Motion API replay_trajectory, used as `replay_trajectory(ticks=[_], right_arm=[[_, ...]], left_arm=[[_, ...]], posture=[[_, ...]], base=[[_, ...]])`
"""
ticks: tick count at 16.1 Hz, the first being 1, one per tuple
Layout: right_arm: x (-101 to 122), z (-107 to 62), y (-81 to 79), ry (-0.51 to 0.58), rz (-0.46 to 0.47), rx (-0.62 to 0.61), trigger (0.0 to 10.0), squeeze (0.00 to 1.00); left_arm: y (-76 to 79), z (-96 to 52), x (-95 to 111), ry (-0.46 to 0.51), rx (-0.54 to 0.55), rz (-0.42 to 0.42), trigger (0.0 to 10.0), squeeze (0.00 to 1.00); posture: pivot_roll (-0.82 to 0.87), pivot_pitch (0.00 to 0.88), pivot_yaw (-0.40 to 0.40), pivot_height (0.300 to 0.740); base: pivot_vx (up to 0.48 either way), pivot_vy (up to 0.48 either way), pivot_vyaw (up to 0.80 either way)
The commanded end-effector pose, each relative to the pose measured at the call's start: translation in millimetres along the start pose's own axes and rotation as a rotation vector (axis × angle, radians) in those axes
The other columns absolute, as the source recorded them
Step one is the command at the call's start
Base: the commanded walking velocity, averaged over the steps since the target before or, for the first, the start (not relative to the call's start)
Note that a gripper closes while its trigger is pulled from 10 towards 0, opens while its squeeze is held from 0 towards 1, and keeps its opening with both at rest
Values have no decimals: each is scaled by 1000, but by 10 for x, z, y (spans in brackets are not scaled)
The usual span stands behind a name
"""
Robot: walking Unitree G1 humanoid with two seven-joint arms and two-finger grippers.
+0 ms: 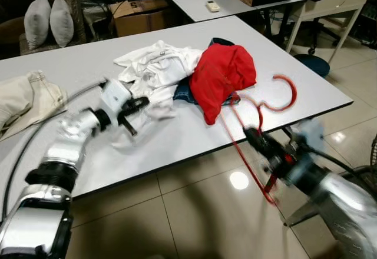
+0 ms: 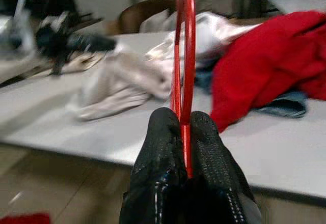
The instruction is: Hang hanger
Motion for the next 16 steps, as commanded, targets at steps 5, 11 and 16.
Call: replay_trajectory(ticks=[5,11,16], right_arm=[[39,-232,-53,-63,14,178,10000,0],[22,-257,-20,-136,24,239,10000,0],[-78,-303,-7,-209,23,249,10000,0]], left_arm=[[-18,-199,301,90,-57,-30,0,0],[219,-232,387,100,-104,-63,0,0],[176,-262,482,128,-29,-85,0,0]], posture=[[-178,0,72,740],[-171,0,31,740],[-159,0,22,740]], base=[[0,0,0],[0,0,0],[0,0,0]])
Point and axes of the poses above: a point about 5 cm out from each wrist's last joint towards the gripper, its own z axis pointing out of the wrist towards the gripper, its own x axis along the axis of the wrist's last joint, y = z × x, the point moved 1 cm from there along z, pointing out of the wrist towards the gripper, and after that the axes turned 3 degrees about -z, right-handed, at the moved point
